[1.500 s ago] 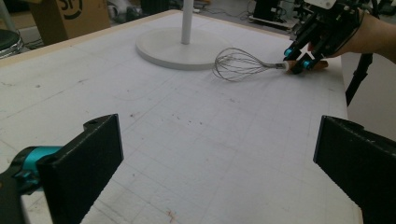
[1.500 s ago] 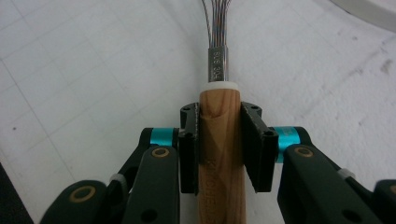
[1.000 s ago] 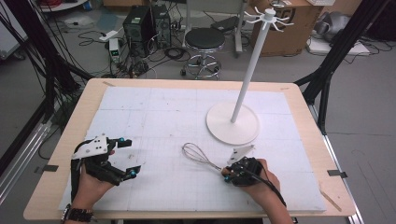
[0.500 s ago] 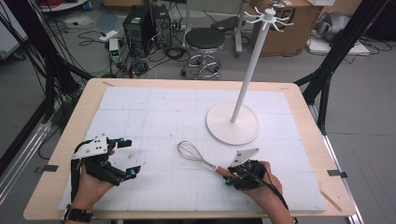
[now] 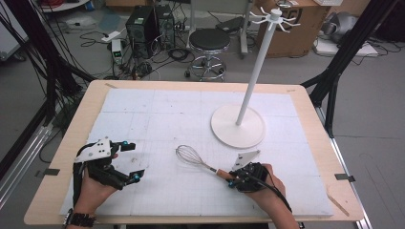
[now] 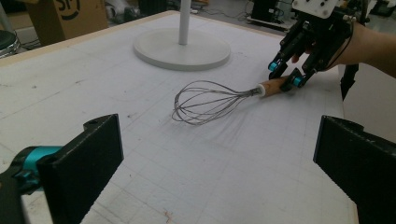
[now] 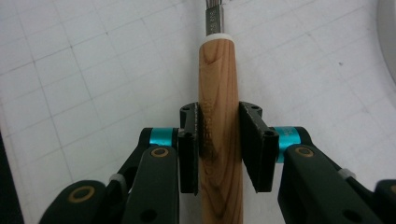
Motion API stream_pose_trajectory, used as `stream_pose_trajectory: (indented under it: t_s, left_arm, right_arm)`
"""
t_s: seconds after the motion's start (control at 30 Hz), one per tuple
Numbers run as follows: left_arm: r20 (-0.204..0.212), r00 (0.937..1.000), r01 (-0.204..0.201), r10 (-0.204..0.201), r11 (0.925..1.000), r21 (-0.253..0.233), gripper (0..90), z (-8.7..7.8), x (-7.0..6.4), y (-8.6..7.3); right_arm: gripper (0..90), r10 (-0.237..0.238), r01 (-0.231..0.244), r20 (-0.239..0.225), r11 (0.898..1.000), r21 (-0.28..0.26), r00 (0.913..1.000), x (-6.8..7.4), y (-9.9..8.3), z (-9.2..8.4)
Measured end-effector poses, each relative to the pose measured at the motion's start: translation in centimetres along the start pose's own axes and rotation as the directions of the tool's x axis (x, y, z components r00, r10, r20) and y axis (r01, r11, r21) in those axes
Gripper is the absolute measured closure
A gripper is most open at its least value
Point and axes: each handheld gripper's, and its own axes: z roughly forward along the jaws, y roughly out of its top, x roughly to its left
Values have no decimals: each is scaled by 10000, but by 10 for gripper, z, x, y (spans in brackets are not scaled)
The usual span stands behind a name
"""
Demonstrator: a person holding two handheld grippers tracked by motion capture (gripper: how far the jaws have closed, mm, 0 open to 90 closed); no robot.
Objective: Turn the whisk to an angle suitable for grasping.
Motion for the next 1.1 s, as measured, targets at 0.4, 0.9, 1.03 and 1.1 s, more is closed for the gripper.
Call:
stream_pose_trajectory:
  t_s: [0.4, 0.9, 1.03, 1.1]
  left_arm:
    - [65, 10000, -4, 4, 10000, 31, 20, 2, -1, 0]
    - [80, 10000, -10, 9, 10000, 58, 20, 2, 0, 0]
    - [63, 10000, 2, -3, 10000, 38, 20, 2, 0, 0]
    - [55, 10000, -14, 14, 10000, 74, 20, 2, 0, 0]
  right_arm:
    - [699, -190, 190, -225, 9998, 4, 9996, 0, 11, 11]
    - [699, -1720, 1716, -1372, 9851, -148, 9755, 28, 57, 40]
    - [699, -2150, 2135, -1491, 9766, -258, 9652, 40, 71, 49]
    - [699, -2304, 2286, -1596, 9731, -296, 9599, 45, 78, 54]
